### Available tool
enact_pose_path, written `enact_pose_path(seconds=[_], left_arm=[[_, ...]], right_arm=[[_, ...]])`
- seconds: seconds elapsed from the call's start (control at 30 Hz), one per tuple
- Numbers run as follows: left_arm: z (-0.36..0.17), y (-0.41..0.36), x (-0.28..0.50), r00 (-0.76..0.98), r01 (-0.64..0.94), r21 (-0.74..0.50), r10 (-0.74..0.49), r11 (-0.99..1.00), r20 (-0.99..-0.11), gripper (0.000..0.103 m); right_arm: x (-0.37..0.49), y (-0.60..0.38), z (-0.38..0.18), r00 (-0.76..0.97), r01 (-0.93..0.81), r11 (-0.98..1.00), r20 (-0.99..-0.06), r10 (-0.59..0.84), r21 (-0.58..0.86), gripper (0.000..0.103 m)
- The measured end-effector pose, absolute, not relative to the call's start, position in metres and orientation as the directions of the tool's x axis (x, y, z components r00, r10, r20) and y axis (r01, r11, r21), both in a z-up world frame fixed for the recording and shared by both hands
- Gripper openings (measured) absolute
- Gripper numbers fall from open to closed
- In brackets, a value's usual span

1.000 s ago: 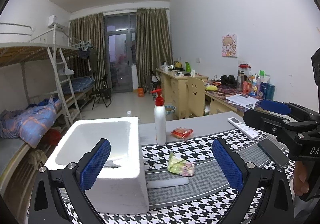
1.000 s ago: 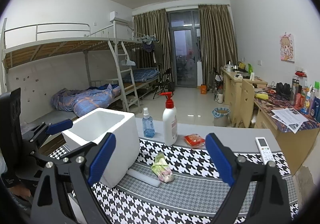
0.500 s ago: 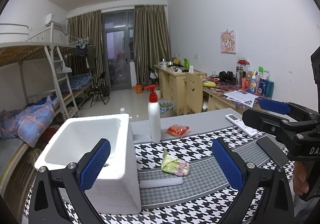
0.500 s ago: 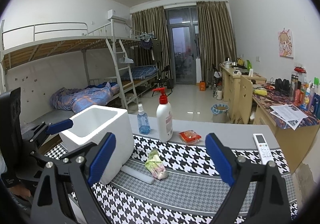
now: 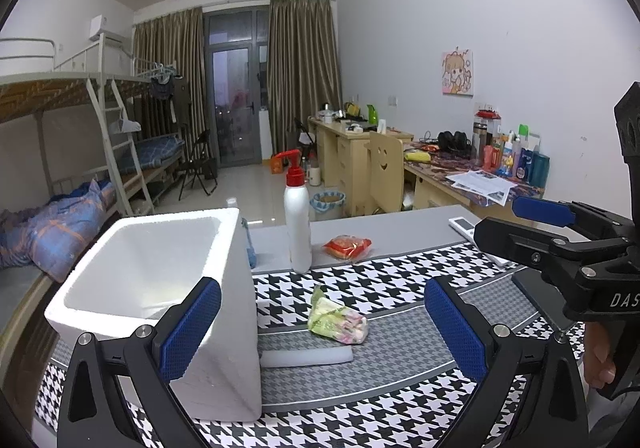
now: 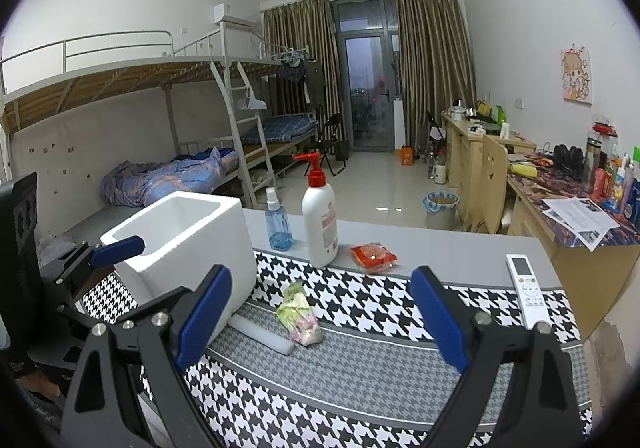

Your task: Organize soft objects

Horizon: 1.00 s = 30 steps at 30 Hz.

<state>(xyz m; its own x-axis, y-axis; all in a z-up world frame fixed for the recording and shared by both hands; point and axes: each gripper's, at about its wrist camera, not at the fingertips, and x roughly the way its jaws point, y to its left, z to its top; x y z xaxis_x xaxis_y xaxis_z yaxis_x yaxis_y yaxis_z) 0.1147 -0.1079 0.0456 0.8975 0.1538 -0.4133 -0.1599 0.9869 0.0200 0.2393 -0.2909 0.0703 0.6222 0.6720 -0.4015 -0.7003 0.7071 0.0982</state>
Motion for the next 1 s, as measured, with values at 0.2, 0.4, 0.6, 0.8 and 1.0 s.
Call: enact_pose_path(seconds=[0.2,0.4,0.6,0.8,1.0], left_arm=[[0.041,-0.111,0.119,0.892,-0.163,0.019,0.155,0.987,-0.425,0.102],[0.035,-0.116,0.125,0.881,-0.164,0.021,0.156,0.986,-0.447,0.102],[0.03,-0.118,0.129,0.874,-0.168,0.019,0.157,0.986,-0.46,0.102],[0.024,-0.12,0.135,0.864,-0.16,0.018,0.149,0.987,-0.481,0.102],[0.017,-0.12,0.141,0.852,-0.162,0.016,0.148,0.987,-0.503,0.102]], right_arm=[[0.244,-0.291,0.066,0.616,-0.7,0.707,-0.416,0.668,0.098,0.093],[0.249,-0.294,0.061,0.609,-0.701,0.706,-0.431,0.666,0.102,0.093],[0.254,-0.296,0.057,0.605,-0.697,0.71,-0.446,0.66,0.106,0.094],[0.26,-0.296,0.051,0.599,-0.693,0.713,-0.467,0.651,0.106,0.093],[0.264,-0.296,0.047,0.594,-0.692,0.714,-0.478,0.647,0.108,0.093]])
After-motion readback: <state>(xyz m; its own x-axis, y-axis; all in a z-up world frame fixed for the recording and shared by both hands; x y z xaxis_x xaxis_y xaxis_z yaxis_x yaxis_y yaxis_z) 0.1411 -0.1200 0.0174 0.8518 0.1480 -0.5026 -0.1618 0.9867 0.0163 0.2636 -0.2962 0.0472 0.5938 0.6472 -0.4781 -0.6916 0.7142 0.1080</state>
